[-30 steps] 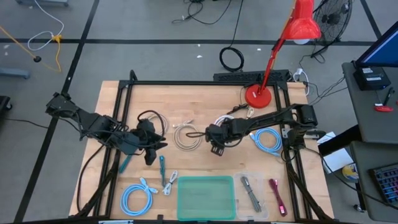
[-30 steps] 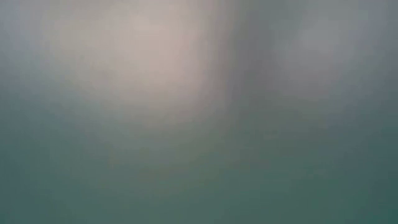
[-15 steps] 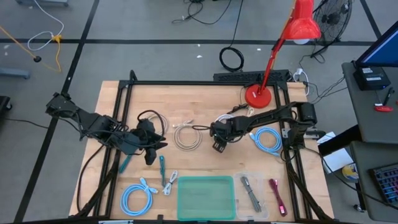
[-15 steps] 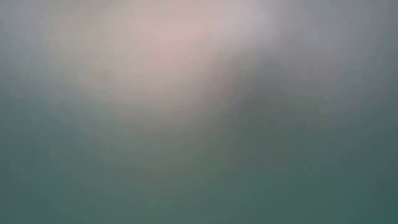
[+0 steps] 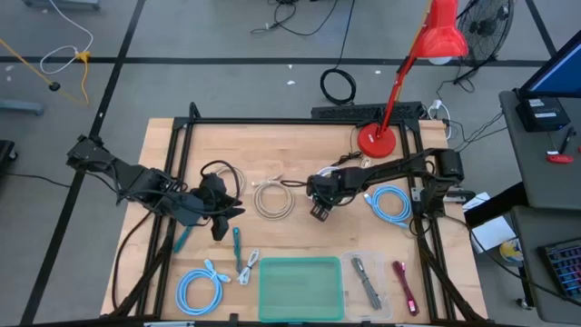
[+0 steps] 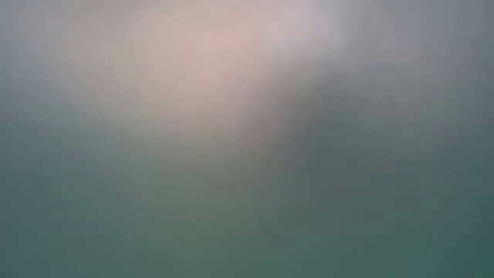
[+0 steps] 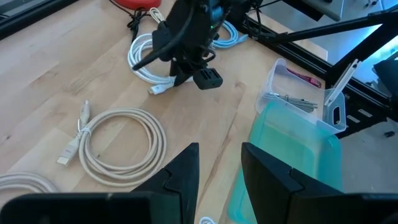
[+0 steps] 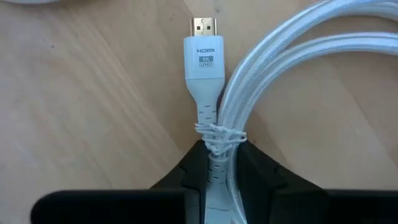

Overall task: Pick & Place USB Port
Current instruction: Put the white transparent hdmi cable into the green bin

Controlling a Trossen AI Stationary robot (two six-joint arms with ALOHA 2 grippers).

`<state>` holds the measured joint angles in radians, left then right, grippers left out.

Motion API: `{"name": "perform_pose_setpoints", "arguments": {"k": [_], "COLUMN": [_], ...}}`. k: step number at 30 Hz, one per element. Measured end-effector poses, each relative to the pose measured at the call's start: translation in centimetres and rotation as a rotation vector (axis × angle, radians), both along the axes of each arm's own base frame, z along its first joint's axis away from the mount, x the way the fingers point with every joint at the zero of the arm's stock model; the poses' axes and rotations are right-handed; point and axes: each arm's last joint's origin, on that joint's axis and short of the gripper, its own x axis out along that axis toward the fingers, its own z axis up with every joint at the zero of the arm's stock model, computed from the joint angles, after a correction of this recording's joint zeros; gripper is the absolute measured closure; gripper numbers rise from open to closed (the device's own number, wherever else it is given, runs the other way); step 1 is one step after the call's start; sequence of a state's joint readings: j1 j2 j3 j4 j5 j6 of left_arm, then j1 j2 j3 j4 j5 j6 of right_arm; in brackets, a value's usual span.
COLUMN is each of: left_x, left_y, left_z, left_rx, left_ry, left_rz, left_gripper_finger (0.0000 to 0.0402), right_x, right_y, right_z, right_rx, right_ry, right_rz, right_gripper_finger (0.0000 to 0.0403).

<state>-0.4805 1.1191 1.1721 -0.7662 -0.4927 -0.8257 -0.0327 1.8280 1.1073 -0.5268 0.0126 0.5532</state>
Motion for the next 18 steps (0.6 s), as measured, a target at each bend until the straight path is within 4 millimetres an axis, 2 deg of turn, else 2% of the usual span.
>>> {"name": "perform_pose_setpoints", "arguments": {"k": [4,10,15,18], "left_x": [0.0,0.0,0.0,0.0], "left_y": [0.0,0.0,0.1,0.1], "left_z": [0.0,0.0,0.0,0.0], "left_rx": [0.004,0.023,0.037,0.042], "left_ry": [-0.001,-0.001,-0.005,-0.003], "left_rz": [-0.001,-0.002,0.014,0.019], "left_gripper_finger": [0.0277,0.0277,0.0277,0.0277], "right_x": [0.7,2.1,2.4,2.1], "right_y": [1.2,3.0,5.3,7.7], "right_z": [2.5,10.5,15.5,17.1], "right_rx": [0.033,-0.003,0.055,0.117], "right_ry": [0.003,-0.134,-0.273,-0.306], "right_rz": [0.074,0.158,0.166,0.166], "right_gripper_finger": [0.0357,0.0357,0.0357,0.0357]}}
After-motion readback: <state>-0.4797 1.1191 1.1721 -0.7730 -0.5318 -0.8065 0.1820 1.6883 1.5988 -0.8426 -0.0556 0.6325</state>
